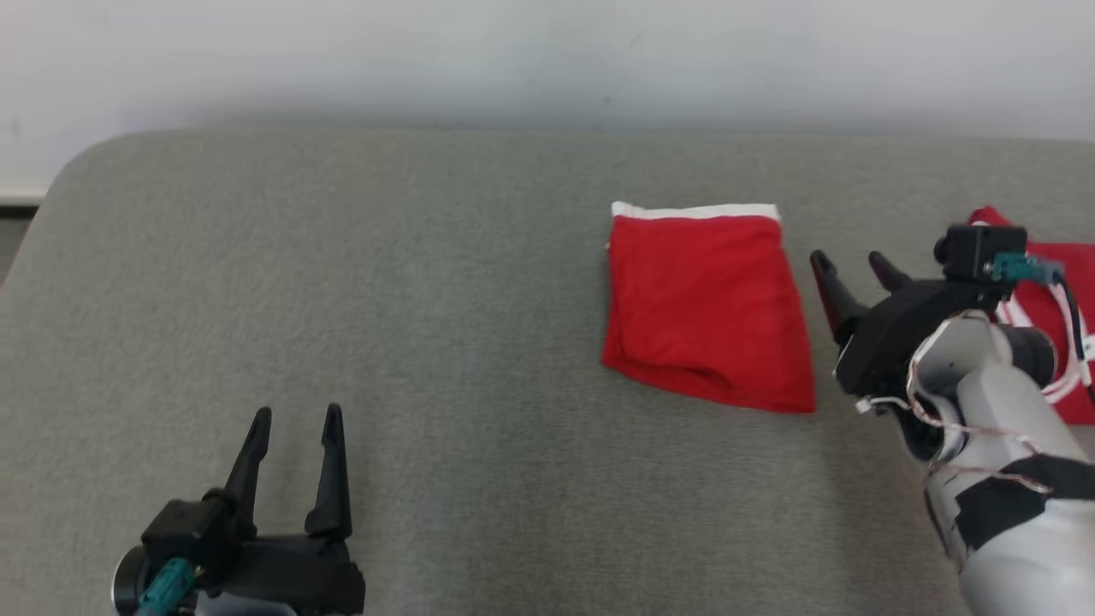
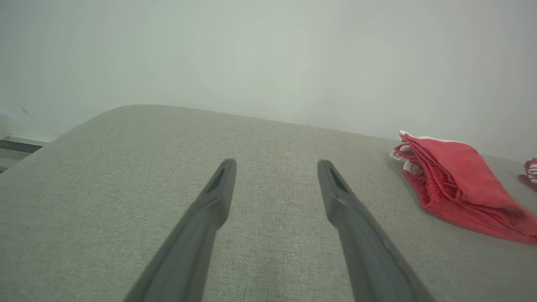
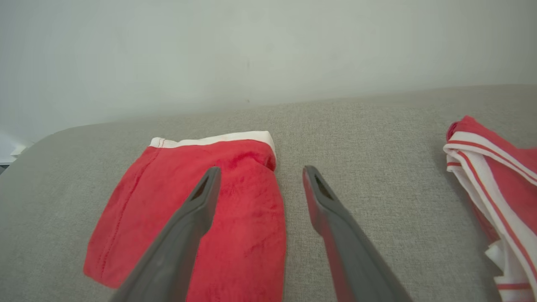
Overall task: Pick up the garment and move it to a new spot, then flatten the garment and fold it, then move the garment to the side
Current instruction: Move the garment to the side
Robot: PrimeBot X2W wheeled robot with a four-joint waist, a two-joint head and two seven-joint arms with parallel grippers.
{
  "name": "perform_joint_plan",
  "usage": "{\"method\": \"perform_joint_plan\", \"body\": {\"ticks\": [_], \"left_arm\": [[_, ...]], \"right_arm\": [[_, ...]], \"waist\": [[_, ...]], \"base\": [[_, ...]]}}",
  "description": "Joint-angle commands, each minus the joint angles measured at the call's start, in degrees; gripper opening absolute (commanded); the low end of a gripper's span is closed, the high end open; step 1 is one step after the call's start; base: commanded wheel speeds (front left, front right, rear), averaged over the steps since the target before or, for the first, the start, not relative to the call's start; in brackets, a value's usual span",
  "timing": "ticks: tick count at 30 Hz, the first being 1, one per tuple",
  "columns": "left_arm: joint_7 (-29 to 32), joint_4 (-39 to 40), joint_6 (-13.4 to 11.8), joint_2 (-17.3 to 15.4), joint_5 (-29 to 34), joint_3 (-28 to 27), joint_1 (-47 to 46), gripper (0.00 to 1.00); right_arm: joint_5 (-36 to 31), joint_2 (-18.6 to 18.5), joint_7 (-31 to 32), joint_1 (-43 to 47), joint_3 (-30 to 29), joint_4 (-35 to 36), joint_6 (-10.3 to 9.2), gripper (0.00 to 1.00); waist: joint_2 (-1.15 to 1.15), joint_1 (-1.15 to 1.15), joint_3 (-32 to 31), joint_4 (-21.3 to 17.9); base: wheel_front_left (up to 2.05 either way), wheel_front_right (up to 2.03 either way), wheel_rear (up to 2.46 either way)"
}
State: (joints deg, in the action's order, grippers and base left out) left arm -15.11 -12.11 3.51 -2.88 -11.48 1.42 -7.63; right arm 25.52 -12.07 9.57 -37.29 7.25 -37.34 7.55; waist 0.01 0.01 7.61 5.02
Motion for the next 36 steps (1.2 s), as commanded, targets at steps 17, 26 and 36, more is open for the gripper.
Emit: {"method": "perform_joint_plan", "body": {"ticks": [17, 26, 36], "left_arm": [[0.0, 2.9, -2.1, 0.0, -4.1, 3.7, -4.1, 1.00], [0.0, 3.2, -2.0, 0.0, -3.6, 3.2, -3.5, 1.00], [0.0, 5.7, -1.5, 0.0, -2.9, 0.8, -3.1, 1.00]], "right_arm": [[-7.1, 0.2, 12.2, -3.6, -5.4, -14.7, -0.17, 1.00], [-8.2, -3.1, 14.5, -1.1, 0.0, -10.9, -0.18, 0.00], [-4.9, -10.4, 16.6, -9.2, 13.8, 4.2, -0.18, 0.00]], "waist": [[-0.01, -0.01, 11.0, 9.6], [-0.01, -0.01, 9.4, 6.6], [-0.01, -0.01, 10.0, -1.1]], "base": [[0.00, 0.00, 0.00], [0.00, 0.00, 0.00], [0.00, 0.00, 0.00]]}}
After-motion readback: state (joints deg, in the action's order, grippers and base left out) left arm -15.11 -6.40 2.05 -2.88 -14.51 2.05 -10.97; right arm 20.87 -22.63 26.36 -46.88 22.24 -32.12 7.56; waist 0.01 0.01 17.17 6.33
